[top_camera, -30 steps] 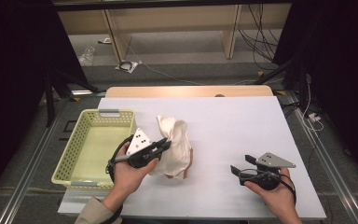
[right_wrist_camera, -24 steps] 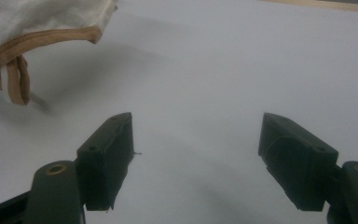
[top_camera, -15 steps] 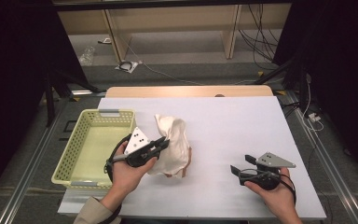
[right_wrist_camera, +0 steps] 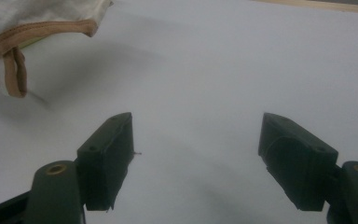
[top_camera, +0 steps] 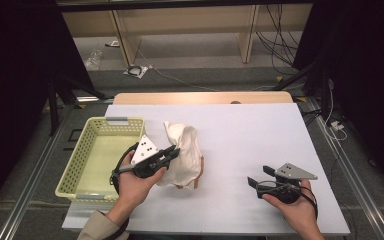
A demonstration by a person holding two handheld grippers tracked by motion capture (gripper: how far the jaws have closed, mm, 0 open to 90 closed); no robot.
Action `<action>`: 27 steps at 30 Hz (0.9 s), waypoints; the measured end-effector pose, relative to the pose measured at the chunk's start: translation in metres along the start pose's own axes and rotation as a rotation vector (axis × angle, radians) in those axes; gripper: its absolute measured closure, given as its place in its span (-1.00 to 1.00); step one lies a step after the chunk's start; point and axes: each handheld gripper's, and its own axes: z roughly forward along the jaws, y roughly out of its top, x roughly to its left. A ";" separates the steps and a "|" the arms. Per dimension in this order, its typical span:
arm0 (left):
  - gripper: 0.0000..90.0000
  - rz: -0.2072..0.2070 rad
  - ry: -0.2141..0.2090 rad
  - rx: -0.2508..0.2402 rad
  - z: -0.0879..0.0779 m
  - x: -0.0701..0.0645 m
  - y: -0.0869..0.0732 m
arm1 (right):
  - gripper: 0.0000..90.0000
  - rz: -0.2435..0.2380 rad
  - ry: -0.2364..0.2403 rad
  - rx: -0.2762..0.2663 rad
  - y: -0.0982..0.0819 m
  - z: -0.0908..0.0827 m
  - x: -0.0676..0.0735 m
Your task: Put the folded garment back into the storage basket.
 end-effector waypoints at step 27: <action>0.81 -0.011 0.021 -0.014 -0.006 0.009 0.003 | -0.39 -0.001 0.000 -0.001 0.000 0.000 0.000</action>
